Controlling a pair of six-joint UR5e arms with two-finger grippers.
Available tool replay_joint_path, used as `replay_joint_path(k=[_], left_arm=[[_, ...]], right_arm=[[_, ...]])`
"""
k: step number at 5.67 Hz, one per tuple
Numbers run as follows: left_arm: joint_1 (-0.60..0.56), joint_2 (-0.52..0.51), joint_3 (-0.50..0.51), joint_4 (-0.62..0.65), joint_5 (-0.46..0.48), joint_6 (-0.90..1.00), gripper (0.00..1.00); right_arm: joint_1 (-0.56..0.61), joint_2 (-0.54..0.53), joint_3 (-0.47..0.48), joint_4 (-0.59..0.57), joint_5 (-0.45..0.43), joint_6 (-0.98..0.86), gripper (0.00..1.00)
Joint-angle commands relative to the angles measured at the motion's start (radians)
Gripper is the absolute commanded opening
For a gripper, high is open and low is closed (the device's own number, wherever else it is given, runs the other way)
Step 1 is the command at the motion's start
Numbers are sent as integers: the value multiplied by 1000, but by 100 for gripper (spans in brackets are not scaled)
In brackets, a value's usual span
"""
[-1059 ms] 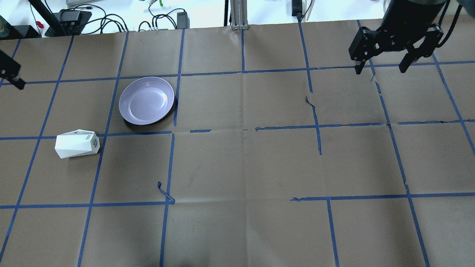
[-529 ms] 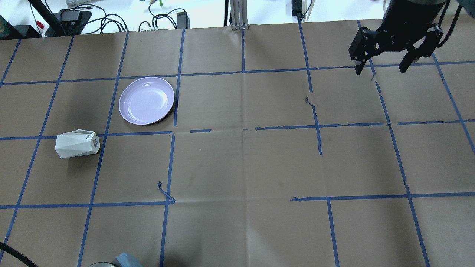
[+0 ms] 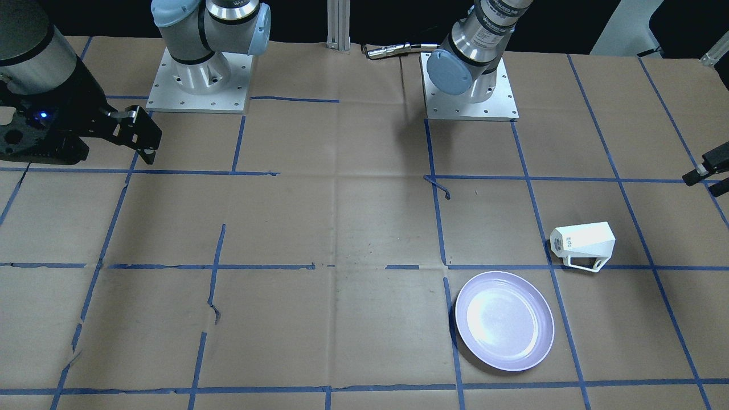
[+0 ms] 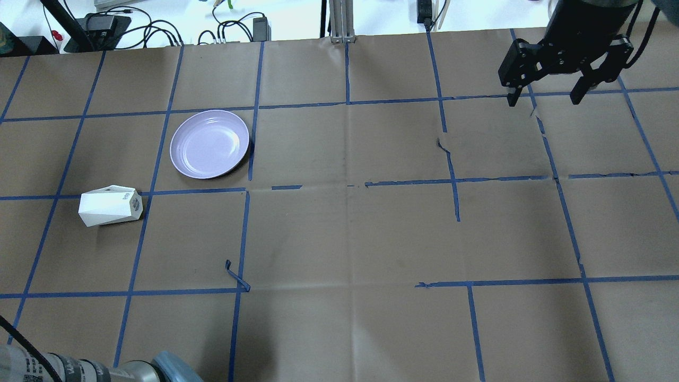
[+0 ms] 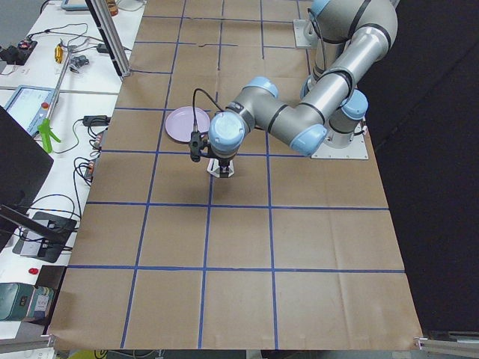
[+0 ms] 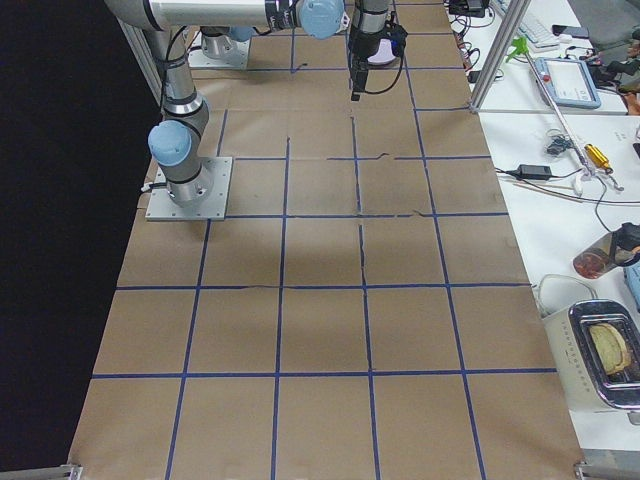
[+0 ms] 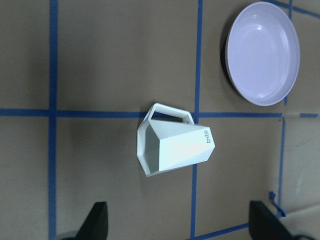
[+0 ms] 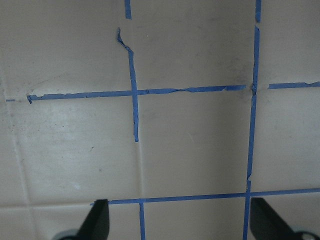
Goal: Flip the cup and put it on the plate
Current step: 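Lower the left gripper onto the white mug lying on its side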
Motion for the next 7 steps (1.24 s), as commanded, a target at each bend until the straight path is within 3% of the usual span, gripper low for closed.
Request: replay_joint_path(k=[1, 3, 5, 7], left_arm=[[72, -188, 8, -142, -182, 192, 99], [100, -360, 4, -366, -331, 447, 99], [99, -462, -3, -483, -346, 558, 99], [84, -495, -12, -547, -346, 577, 99]], right_arm=[[0, 0, 0, 0, 0, 0, 100], [0, 0, 0, 0, 0, 0, 100], [0, 0, 0, 0, 0, 0, 100], [0, 0, 0, 0, 0, 0, 100]])
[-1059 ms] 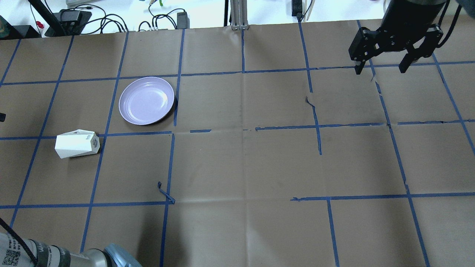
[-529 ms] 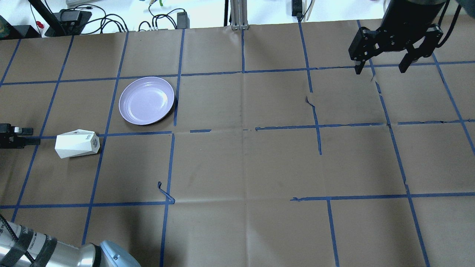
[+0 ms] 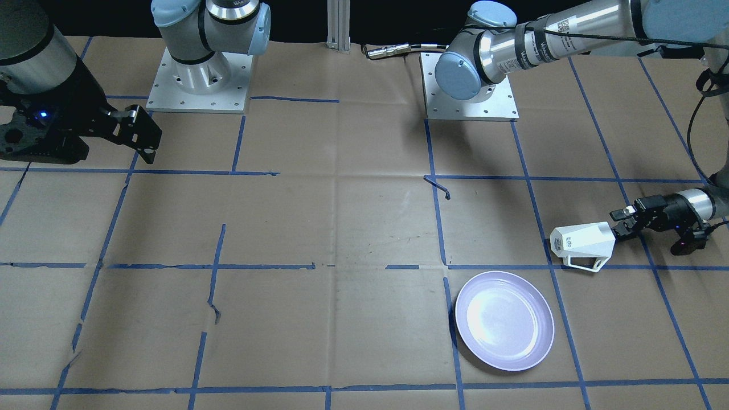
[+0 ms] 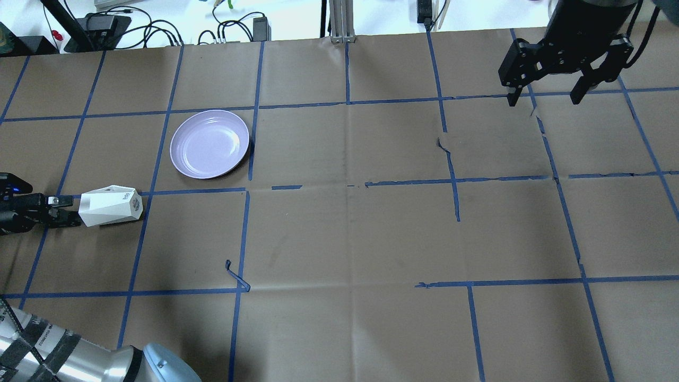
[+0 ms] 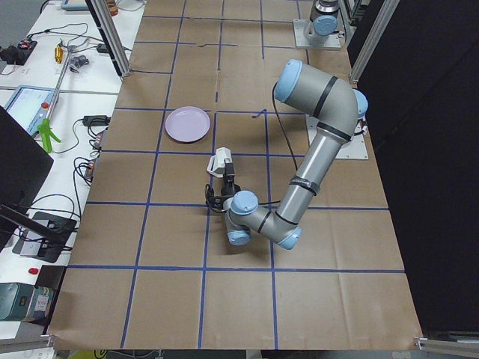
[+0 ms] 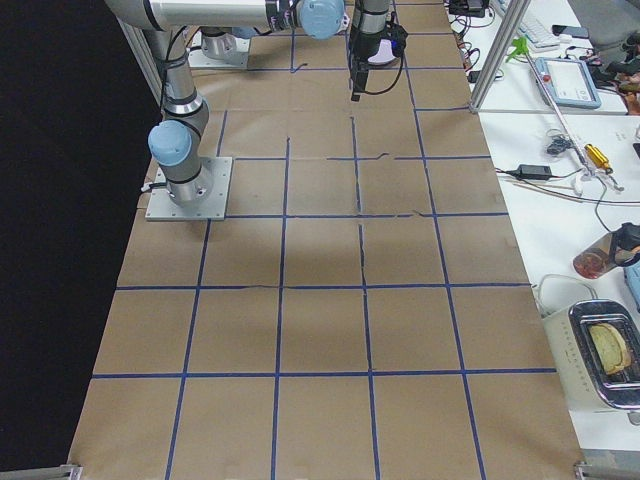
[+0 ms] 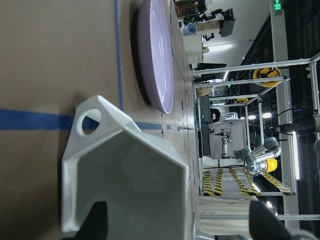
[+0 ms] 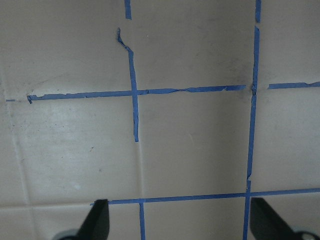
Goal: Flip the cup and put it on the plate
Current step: 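Lower the left gripper onto the white mug lying on its side, then close the left gripper on the mug's base and lift it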
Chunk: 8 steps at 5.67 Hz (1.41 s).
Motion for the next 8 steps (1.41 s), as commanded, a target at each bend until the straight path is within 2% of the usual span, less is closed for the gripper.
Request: replay_joint_path(k=[1, 2, 3, 4, 6, 8], left_arm=[[-11, -7, -2, -41, -66, 19, 91], [-12, -10, -3, -45, -70, 48, 52], [-12, -9, -3, -50, -51, 49, 18], [-12, -7, -3, -48, -44, 60, 0], [-12, 41, 20, -100, -47, 30, 0], [-2, 303, 27, -168, -53, -189, 0]], right_arm=[[0, 0, 0, 0, 0, 0, 100], [0, 0, 0, 0, 0, 0, 100], [0, 0, 0, 0, 0, 0, 100], [0, 0, 0, 0, 0, 0, 100], [0, 0, 0, 0, 0, 0, 100], [0, 0, 0, 0, 0, 0, 100]])
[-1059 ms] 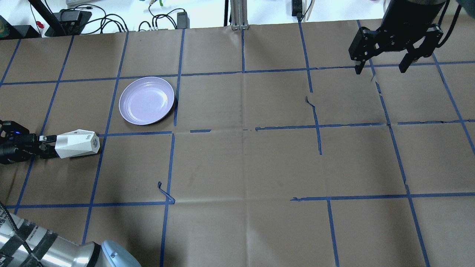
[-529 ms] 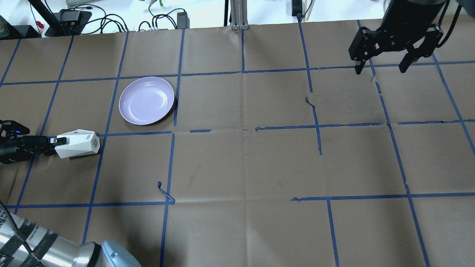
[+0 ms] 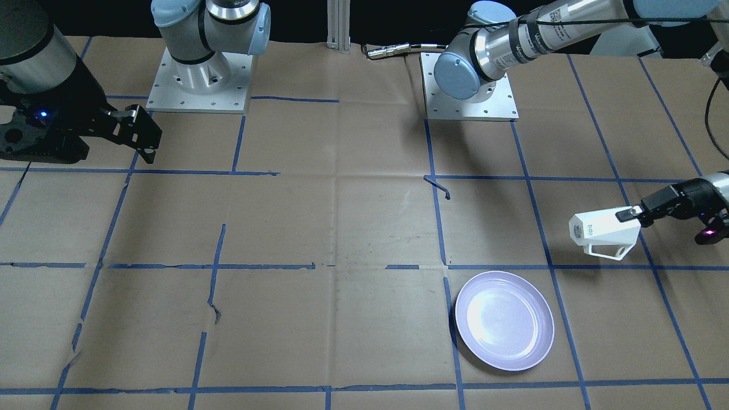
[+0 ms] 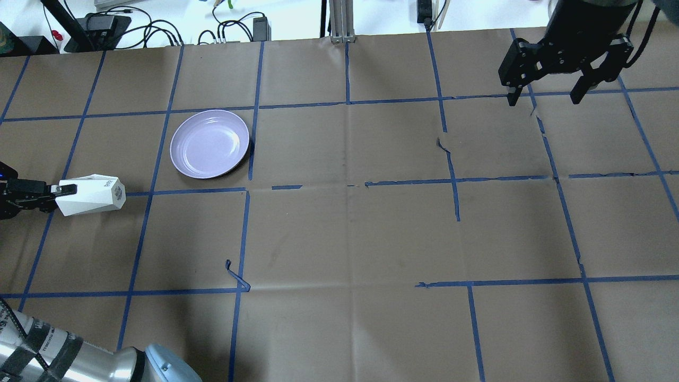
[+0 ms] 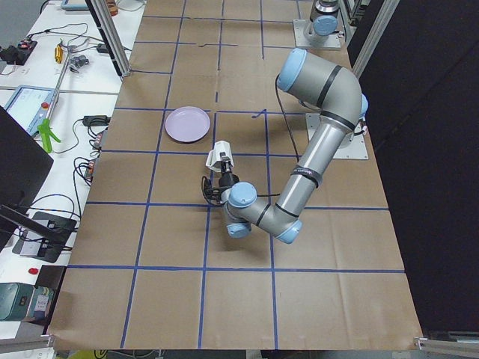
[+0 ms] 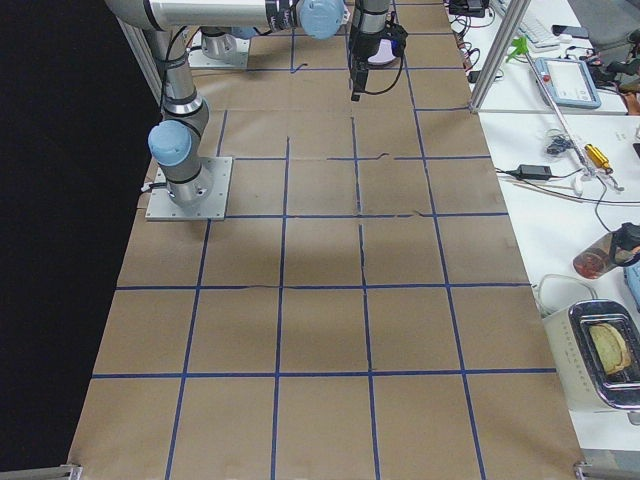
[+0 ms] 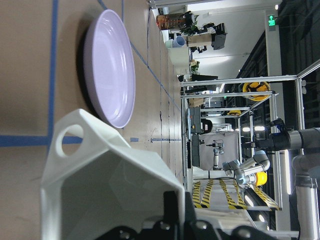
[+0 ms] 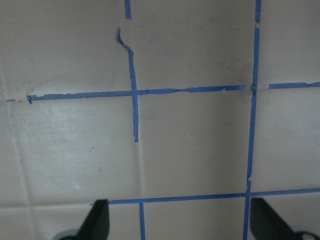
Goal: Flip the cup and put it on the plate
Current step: 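Carry the mug with the left gripper over the lavender plate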
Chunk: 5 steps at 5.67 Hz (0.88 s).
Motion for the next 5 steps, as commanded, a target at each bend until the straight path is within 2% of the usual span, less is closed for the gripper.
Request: replay_joint_path(k=[1, 2, 3, 4, 5], left_arm=[[11, 237, 4, -58, -1, -215, 0], [-5, 311, 4, -40, 2, -351, 0], [-55, 376, 4, 75, 9, -493, 0], [-190, 431, 4, 259, 33, -758, 0], [-338, 457, 4, 457, 133, -1003, 0]], right_arm=[[0, 0, 0, 0, 0, 0, 100], [0, 0, 0, 0, 0, 0, 100], [0, 0, 0, 0, 0, 0, 100], [0, 0, 0, 0, 0, 0, 100], [0, 0, 0, 0, 0, 0, 100]])
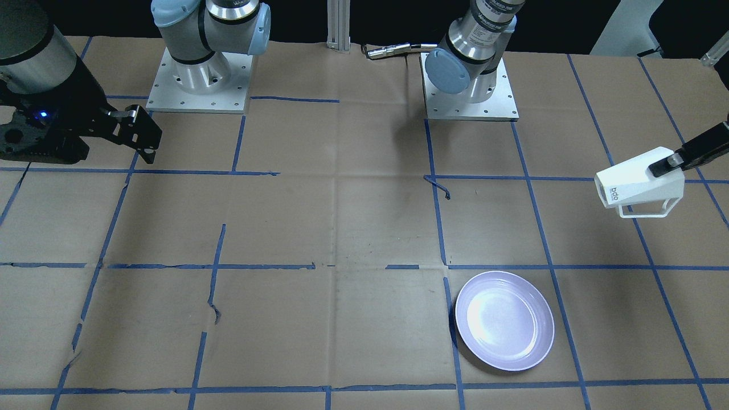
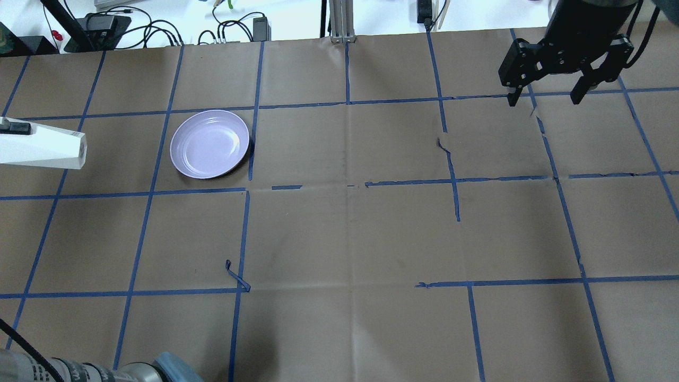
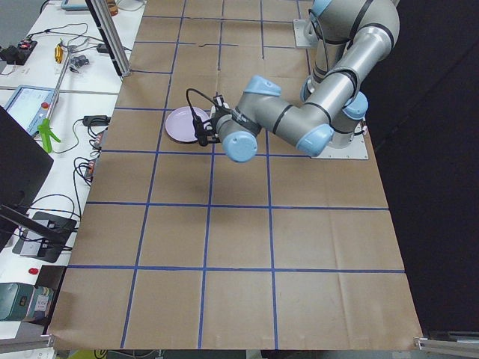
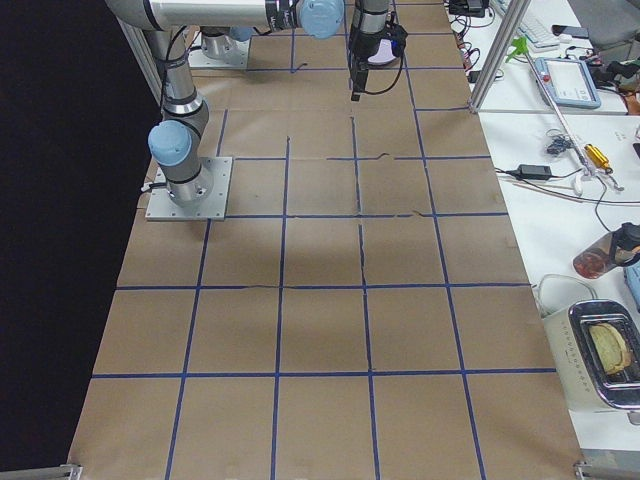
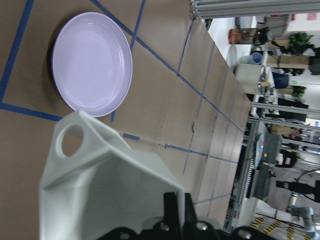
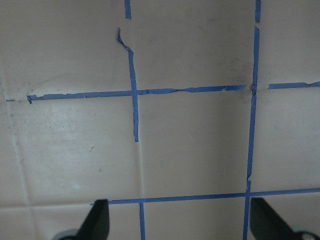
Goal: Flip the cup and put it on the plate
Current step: 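Carry the mug with the left gripper over the lavender plate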
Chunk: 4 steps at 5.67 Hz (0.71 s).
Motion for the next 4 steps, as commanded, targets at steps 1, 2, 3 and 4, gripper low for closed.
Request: replay_joint_path(k=[1, 2, 3, 4], left_arm=[[-283, 37, 0, 377, 174, -440, 0], [-411, 25, -2, 531, 320, -551, 0], [-535, 23, -2, 634, 449, -641, 0], [-636, 16, -5, 705, 604, -672, 0]], right_arm=[[0, 0, 0, 0, 0, 0, 100], [0, 0, 0, 0, 0, 0, 100], [0, 0, 0, 0, 0, 0, 100], [0, 0, 0, 0, 0, 0, 100]])
